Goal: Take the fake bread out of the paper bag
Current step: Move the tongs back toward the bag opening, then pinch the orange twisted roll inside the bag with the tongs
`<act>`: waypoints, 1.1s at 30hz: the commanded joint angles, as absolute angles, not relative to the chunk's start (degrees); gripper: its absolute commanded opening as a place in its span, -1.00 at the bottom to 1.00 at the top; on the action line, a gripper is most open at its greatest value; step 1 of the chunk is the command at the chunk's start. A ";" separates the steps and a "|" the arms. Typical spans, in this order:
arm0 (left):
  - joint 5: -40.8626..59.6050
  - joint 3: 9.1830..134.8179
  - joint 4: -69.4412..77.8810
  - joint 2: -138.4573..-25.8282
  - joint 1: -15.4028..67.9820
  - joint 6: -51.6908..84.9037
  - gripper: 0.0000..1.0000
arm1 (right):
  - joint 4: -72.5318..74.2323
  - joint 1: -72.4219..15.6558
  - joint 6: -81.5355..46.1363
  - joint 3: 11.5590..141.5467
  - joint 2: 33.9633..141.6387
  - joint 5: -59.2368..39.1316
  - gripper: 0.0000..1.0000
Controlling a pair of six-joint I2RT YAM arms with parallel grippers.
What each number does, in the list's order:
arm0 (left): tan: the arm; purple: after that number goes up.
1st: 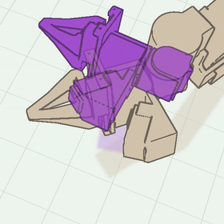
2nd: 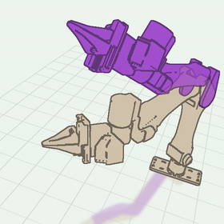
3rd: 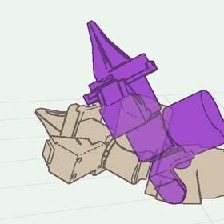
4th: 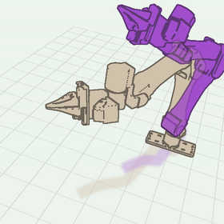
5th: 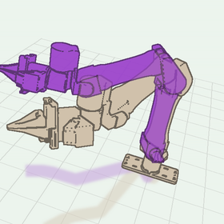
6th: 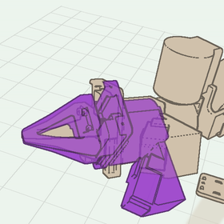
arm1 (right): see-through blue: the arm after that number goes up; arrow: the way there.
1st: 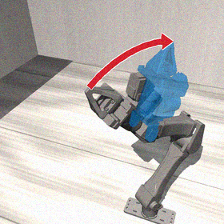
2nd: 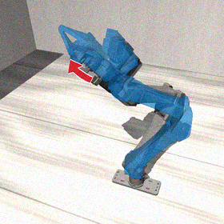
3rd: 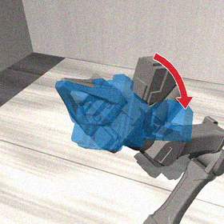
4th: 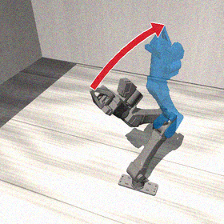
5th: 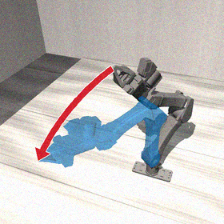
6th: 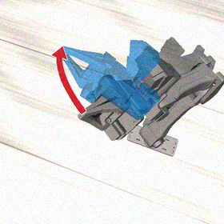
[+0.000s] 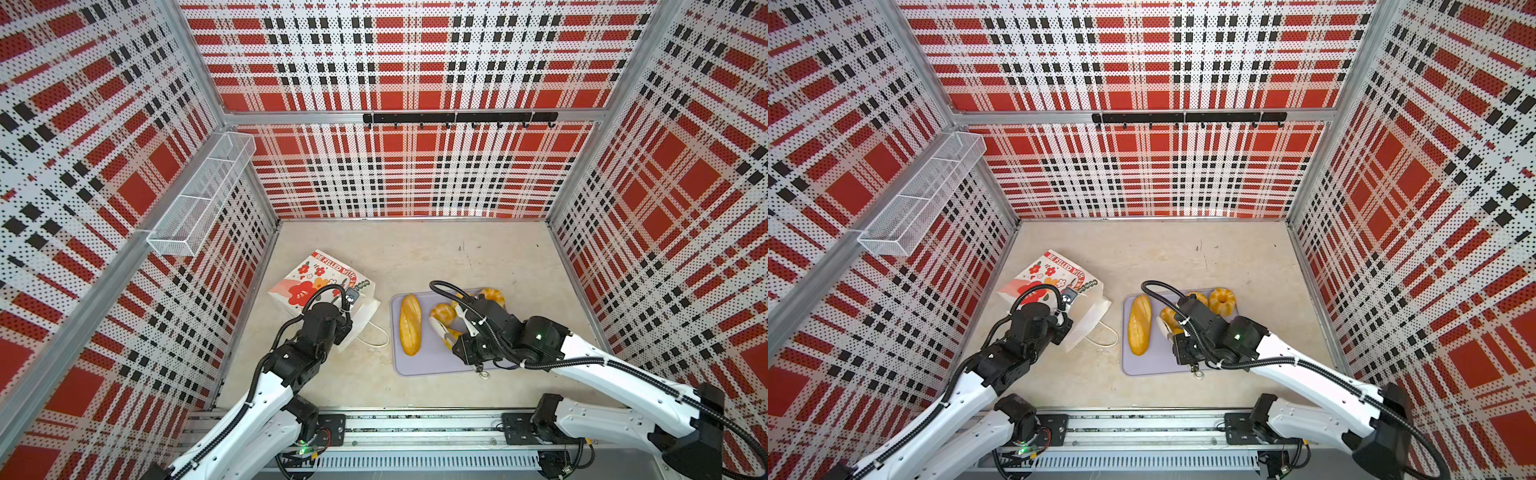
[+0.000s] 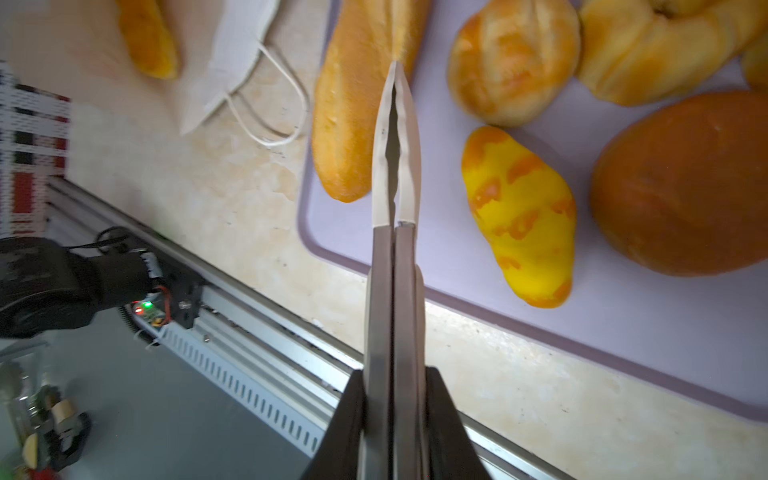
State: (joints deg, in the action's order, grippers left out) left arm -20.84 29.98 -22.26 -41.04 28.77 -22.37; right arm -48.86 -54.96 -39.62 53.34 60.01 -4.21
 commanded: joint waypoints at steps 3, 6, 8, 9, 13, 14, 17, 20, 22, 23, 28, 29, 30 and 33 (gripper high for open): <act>-18.37 29.67 -24.76 -36.57 29.17 -24.67 -1.00 | -25.66 -59.40 -41.96 53.03 65.00 -13.25 -0.71; -18.37 28.24 -25.56 -34.03 29.05 -23.49 -1.00 | -14.23 -59.95 -43.73 52.78 72.09 -16.39 -0.69; -17.80 27.63 -25.60 -32.63 28.85 -22.78 -1.00 | -5.08 -59.94 -46.29 52.26 76.60 -17.67 -0.68; -17.32 27.61 -25.53 -32.27 28.77 -22.71 -1.00 | -0.14 -59.95 -47.91 52.09 78.85 -18.79 -0.68; -16.65 27.44 -25.41 -32.71 28.65 -22.74 -1.00 | 16.26 -60.06 -56.14 53.47 89.88 -21.32 -0.63; -16.65 27.49 -25.43 -33.01 28.63 -22.68 -1.00 | 19.84 -60.08 -58.00 53.80 92.16 -21.25 -0.60; -16.70 27.76 -25.65 -33.89 28.78 -22.50 -1.00 | 24.20 -60.48 -60.75 57.15 98.90 -22.21 -0.52; -16.79 27.86 -25.77 -33.98 28.82 -22.49 -1.00 | 30.91 -60.56 -65.91 58.05 103.73 -23.81 -0.48; -16.88 27.79 -25.85 -33.70 28.75 -22.59 -1.00 | 31.97 -61.14 -67.24 58.43 105.23 -24.24 -0.44; -16.81 27.68 -25.85 -33.68 28.75 -22.58 -1.00 | 31.43 -61.49 -67.28 58.49 105.54 -24.25 -0.42; -16.61 27.50 -25.34 -33.89 28.81 -22.74 -1.00 | 30.71 -63.31 -68.29 56.22 104.89 -23.22 -0.29; -16.61 27.45 -25.30 -33.91 28.80 -22.71 -1.00 | 30.23 -63.58 -68.01 55.88 104.69 -23.22 -0.26; -16.61 27.45 -25.17 -33.89 28.82 -22.67 -1.00 | 29.59 -63.79 -67.85 55.69 104.74 -23.37 -0.22; -16.44 27.30 -25.01 -33.68 28.91 -22.61 -1.00 | 28.48 -64.16 -67.52 55.85 105.67 -24.00 -0.18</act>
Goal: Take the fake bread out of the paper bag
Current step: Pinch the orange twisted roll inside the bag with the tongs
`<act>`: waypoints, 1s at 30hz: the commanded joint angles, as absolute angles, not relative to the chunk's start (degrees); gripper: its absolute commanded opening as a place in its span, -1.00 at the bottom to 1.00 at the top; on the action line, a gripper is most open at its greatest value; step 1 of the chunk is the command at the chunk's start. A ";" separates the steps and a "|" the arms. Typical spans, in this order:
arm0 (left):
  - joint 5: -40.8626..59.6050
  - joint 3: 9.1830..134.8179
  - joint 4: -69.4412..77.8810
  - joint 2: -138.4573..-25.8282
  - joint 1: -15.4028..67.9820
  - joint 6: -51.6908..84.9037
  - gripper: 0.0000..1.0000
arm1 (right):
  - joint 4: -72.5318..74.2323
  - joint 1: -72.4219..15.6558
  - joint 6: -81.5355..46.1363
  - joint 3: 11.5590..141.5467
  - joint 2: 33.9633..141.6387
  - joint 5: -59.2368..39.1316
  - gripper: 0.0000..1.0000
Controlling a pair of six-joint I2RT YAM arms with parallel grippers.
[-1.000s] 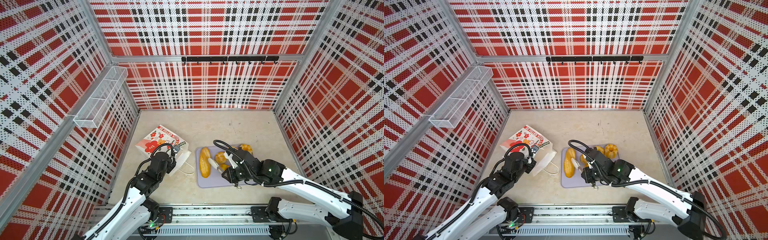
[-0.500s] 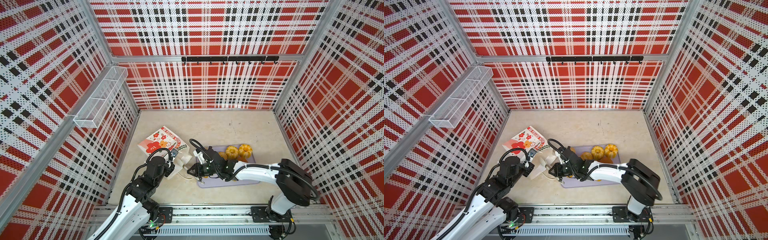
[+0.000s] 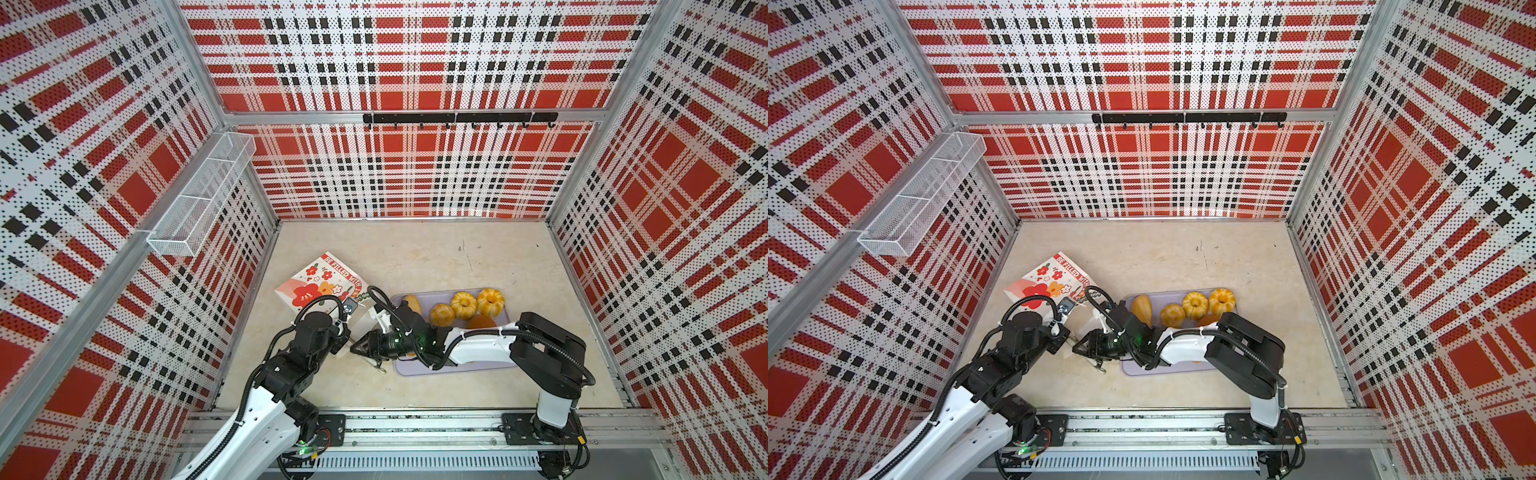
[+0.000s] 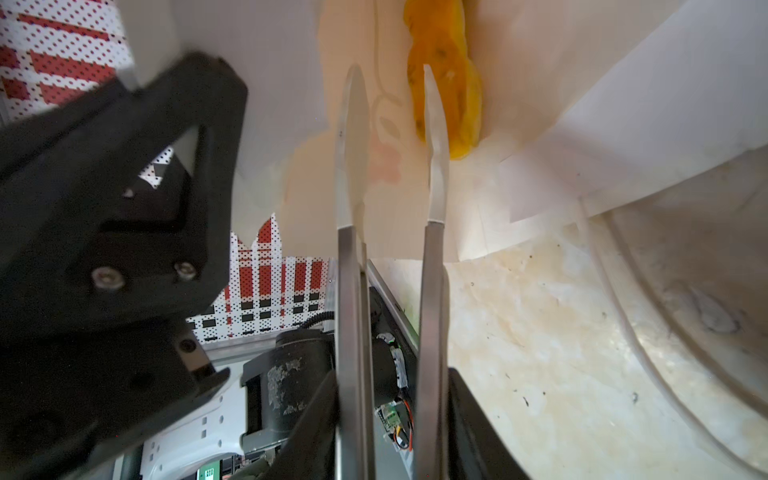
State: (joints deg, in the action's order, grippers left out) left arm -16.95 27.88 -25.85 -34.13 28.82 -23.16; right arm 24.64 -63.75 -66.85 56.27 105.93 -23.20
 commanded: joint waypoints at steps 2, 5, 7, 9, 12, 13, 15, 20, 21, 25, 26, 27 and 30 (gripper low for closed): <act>-16.44 27.25 -25.00 -33.48 28.97 -22.56 -1.00 | 28.01 -64.16 -67.43 56.36 106.32 -24.33 -0.16; -16.44 27.36 -25.35 -33.34 29.02 -22.46 -1.00 | 23.89 -64.16 -65.54 58.47 106.79 -24.04 -0.15; -16.52 27.36 -25.47 -33.29 29.15 -22.46 -1.00 | 19.38 -64.16 -63.06 59.93 106.12 -23.08 -0.15; -16.52 27.36 -25.41 -33.30 29.12 -22.54 -1.00 | 16.14 -64.18 -60.90 60.68 104.82 -22.33 -0.15; -16.61 27.27 -25.31 -33.37 29.27 -22.50 -1.00 | 11.64 -64.23 -58.04 60.94 102.33 -21.02 -0.16; -16.66 27.31 -25.26 -33.49 29.35 -22.50 -1.00 | 10.45 -64.19 -57.21 60.80 101.35 -20.72 -0.16; -16.70 27.30 -25.30 -33.55 29.43 -22.54 -1.00 | 8.98 -64.21 -55.95 60.20 99.57 -20.00 -0.16; -16.79 27.29 -25.23 -33.56 29.52 -22.58 -1.00 | 5.53 -64.14 -53.31 59.36 96.60 -19.04 -0.16; -16.79 27.32 -25.23 -33.61 29.49 -22.60 -1.00 | 4.45 -64.07 -52.81 59.49 96.35 -18.50 -0.15; -16.89 27.39 -25.24 -33.73 29.74 -22.55 -1.00 | 2.14 -63.74 -51.58 60.60 97.11 -17.66 -0.15; -16.96 27.38 -25.25 -33.72 29.74 -22.59 -1.00 | 1.79 -63.68 -51.42 60.89 97.52 -17.60 -0.14; -16.96 27.35 -25.25 -33.75 29.75 -22.59 -1.00 | 1.38 -63.56 -51.24 61.29 98.07 -17.34 -0.14; -17.02 27.34 -25.35 -33.64 29.88 -22.54 -1.00 | 0.26 -63.20 -50.38 62.39 99.89 -17.05 -0.14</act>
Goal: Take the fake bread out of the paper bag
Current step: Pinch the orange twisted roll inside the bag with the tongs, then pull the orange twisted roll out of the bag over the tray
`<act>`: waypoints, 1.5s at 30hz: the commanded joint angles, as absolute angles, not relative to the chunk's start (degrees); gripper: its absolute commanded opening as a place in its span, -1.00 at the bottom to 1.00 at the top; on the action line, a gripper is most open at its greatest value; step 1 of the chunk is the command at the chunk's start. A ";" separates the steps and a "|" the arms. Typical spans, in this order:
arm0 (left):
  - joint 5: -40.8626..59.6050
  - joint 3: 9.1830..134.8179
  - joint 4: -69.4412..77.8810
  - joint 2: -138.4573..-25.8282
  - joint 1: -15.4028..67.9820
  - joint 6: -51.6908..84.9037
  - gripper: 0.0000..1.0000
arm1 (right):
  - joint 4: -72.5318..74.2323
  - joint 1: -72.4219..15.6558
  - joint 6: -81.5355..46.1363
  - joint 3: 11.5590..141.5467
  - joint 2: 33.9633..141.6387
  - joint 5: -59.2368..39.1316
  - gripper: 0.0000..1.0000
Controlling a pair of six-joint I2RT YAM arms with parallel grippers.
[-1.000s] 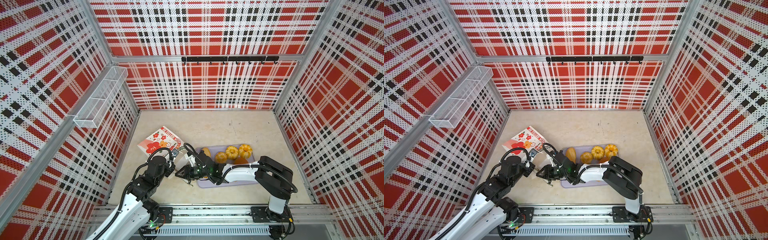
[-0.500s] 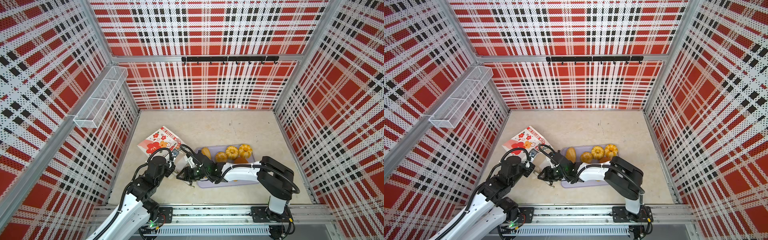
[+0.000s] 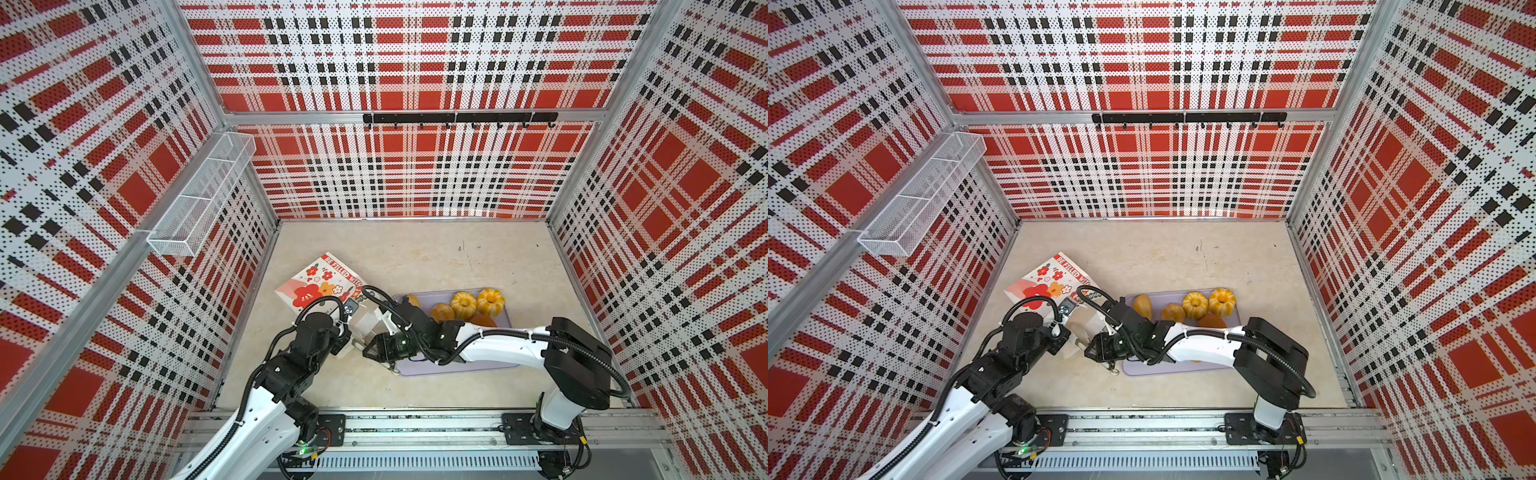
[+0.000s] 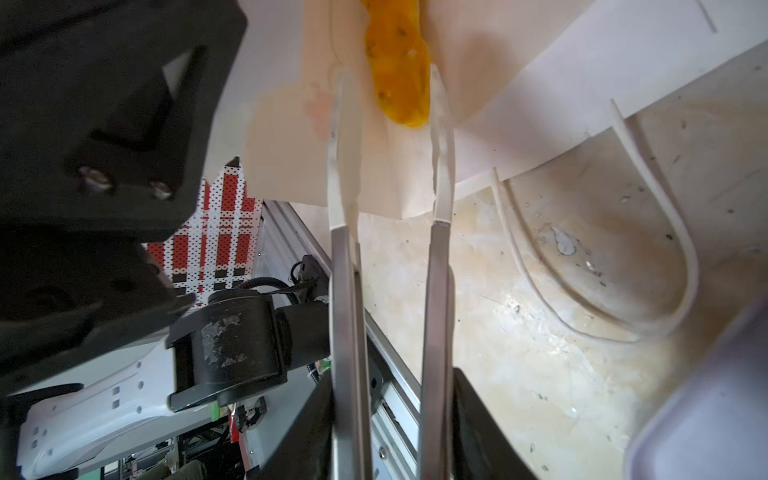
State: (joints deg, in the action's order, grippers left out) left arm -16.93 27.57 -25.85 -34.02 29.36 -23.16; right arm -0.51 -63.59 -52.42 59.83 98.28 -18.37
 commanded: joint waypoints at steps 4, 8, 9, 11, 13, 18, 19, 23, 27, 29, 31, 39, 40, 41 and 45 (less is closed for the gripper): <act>-16.88 27.25 -25.24 -33.81 29.88 -22.60 -1.00 | 1.22 -62.84 -49.85 63.98 102.74 -18.83 -0.14; -16.83 27.37 -25.14 -34.17 30.06 -22.68 -1.00 | 3.56 -62.94 -50.63 65.76 105.68 -21.58 -0.12; -16.87 27.36 -25.14 -34.27 30.14 -22.75 -1.00 | 4.24 -62.93 -50.93 66.11 106.24 -22.03 -0.12; -17.02 27.26 -25.21 -34.20 30.22 -22.68 -1.00 | 4.66 -62.93 -51.11 66.99 107.51 -22.72 -0.12; -17.05 27.20 -25.14 -34.18 30.32 -22.75 -1.00 | 5.63 -62.93 -51.65 67.63 108.56 -23.31 -0.12; -17.13 27.24 -24.98 -34.36 30.45 -22.78 -1.00 | 8.70 -63.27 -53.35 68.60 110.47 -25.46 -0.20; -17.19 27.16 -24.97 -34.45 30.50 -22.78 -1.00 | 8.94 -63.50 -53.51 68.69 110.59 -25.73 -0.30; -17.33 27.34 -25.10 -34.34 30.66 -22.70 -1.00 | 11.06 -63.80 -54.31 65.80 107.62 -26.01 -0.90; -16.88 27.90 -25.29 -34.92 30.72 -21.42 -1.00 | 8.19 -63.98 -52.80 58.93 99.18 -22.99 -1.00; -17.21 28.34 -25.59 -35.91 30.75 -21.05 -1.00 | 5.95 -63.98 -52.23 54.96 93.88 -21.32 -1.00; -17.76 28.78 -25.50 -36.96 30.67 -20.97 -1.00 | 3.45 -64.39 -51.87 51.88 89.06 -19.69 -1.00; -18.50 30.42 -23.27 -41.05 30.25 -18.39 -1.00 | -5.68 -67.98 -52.98 44.49 74.93 -13.84 -1.00; -19.04 30.58 -22.91 -41.83 30.07 -17.90 -1.00 | -6.95 -68.24 -53.18 43.96 73.34 -13.10 -1.00; -19.69 30.89 -22.66 -42.63 29.81 -17.47 -1.00 | -8.21 -68.46 -53.35 43.61 72.14 -12.47 -1.00; -21.66 32.45 -21.09 -45.12 28.50 -16.19 -1.00 | -13.54 -68.99 -53.16 42.81 67.54 -11.27 -1.00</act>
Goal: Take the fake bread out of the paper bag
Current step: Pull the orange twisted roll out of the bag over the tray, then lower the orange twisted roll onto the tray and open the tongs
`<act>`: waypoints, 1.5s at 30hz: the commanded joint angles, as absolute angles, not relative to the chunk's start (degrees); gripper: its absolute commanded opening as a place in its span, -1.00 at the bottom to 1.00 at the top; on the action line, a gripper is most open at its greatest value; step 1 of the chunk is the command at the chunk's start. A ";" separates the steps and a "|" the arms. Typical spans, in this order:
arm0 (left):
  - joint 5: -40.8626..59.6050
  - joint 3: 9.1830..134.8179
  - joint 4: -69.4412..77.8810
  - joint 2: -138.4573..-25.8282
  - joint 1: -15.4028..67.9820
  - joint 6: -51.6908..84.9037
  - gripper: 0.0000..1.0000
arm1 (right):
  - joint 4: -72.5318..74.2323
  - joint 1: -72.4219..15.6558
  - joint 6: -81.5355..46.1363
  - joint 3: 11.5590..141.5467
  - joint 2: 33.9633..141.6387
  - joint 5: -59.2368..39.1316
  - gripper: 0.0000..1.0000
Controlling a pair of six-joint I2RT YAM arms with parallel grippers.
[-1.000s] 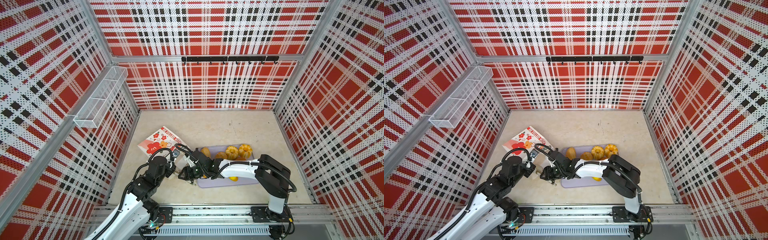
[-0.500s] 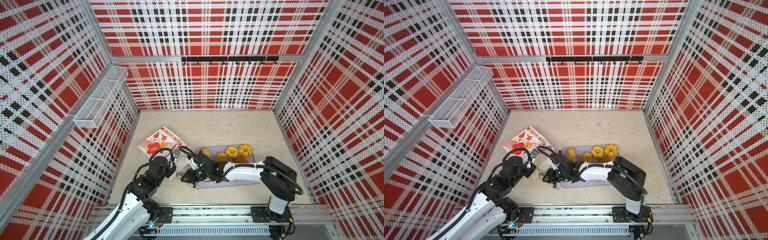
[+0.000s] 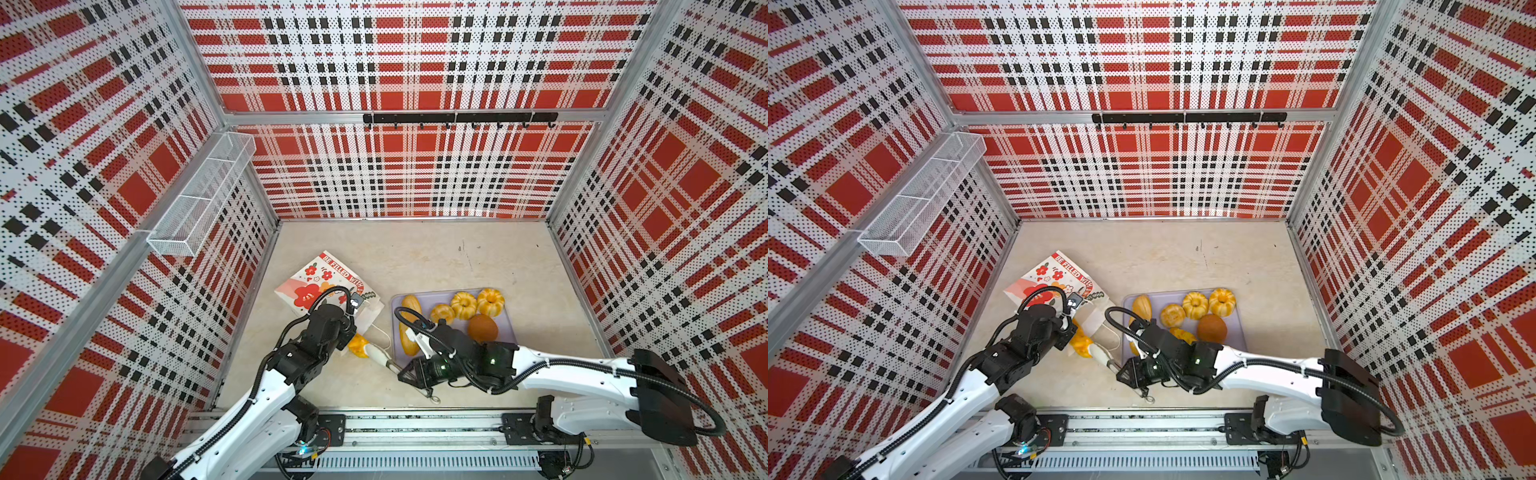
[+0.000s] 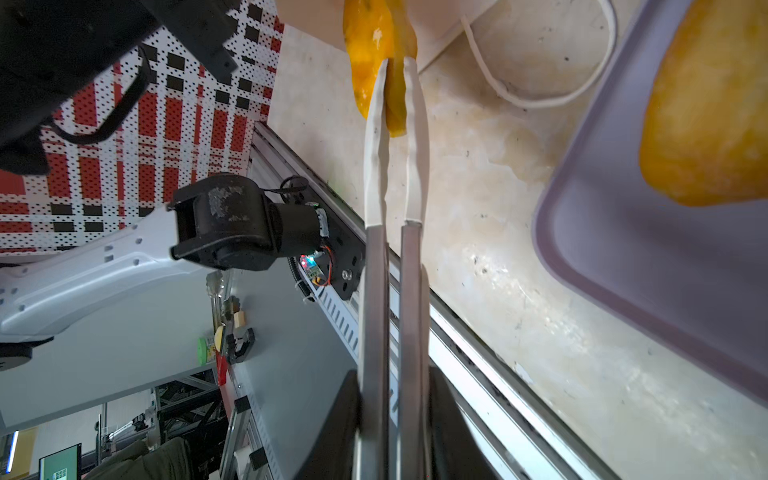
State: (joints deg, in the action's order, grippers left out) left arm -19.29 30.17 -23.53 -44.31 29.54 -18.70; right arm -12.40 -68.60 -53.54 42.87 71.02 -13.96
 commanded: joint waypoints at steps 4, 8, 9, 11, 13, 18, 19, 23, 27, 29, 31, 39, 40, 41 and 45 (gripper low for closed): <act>-22.47 34.09 -19.16 -47.69 27.39 -16.06 -1.00 | -19.55 -70.16 -52.49 43.63 63.42 -9.60 -1.00; -23.46 34.72 -17.39 -49.97 26.51 -16.70 -1.00 | -25.06 -72.25 -52.81 44.34 58.83 -6.43 -1.00; -23.55 34.72 -16.94 -50.39 26.21 -16.69 -1.00 | -26.07 -72.64 -53.16 44.38 57.64 -5.71 -1.00; -23.69 34.63 -16.14 -51.13 25.46 -16.60 -1.00 | -27.73 -73.59 -53.79 44.28 55.18 -4.33 -1.00; -23.69 34.56 -15.60 -51.78 24.80 -16.35 -1.00 | -29.80 -74.33 -54.49 44.42 52.64 -2.90 -1.00; -23.50 34.12 -15.16 -52.18 23.27 -15.85 -1.00 | -40.01 -74.97 -56.05 45.65 44.07 2.73 -1.00; -23.48 33.95 -15.18 -52.10 23.03 -15.74 -1.00 | -42.25 -74.98 -56.57 45.85 42.11 4.57 -1.00; -22.81 33.27 -15.46 -51.08 22.53 -15.13 -1.00 | -51.03 -74.97 -59.98 47.17 36.26 13.19 -1.00; -21.09 32.96 -16.59 -49.20 22.55 -14.16 -1.00 | -55.98 -74.97 -64.20 48.74 37.00 18.75 -1.00; -18.44 32.63 -17.44 -47.56 22.65 -14.08 -1.00 | -56.87 -75.02 -65.46 49.19 38.92 20.55 -1.00; -16.18 32.02 -17.88 -45.41 22.74 -13.01 -1.00 | -57.86 -75.05 -66.54 48.91 40.69 22.33 -1.00; -15.29 30.83 -22.12 -40.15 23.38 -13.41 -1.00 | -50.98 -76.04 -70.68 43.45 47.57 21.65 -1.00; -15.38 30.76 -22.43 -39.78 23.40 -13.53 -1.00 | -49.37 -76.71 -71.24 42.99 48.76 21.63 -1.00; -15.38 30.73 -22.41 -39.51 23.54 -13.59 -1.00 | -48.17 -77.36 -71.93 42.83 49.95 21.78 -1.00; -15.22 30.26 -22.19 -39.21 23.88 -13.38 -1.00 | -44.29 -78.55 -73.56 41.82 53.35 21.60 -1.00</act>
State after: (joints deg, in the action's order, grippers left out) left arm -15.97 31.00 -21.87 -39.81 23.44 -14.15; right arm -51.09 -77.80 -70.65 42.50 52.31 20.05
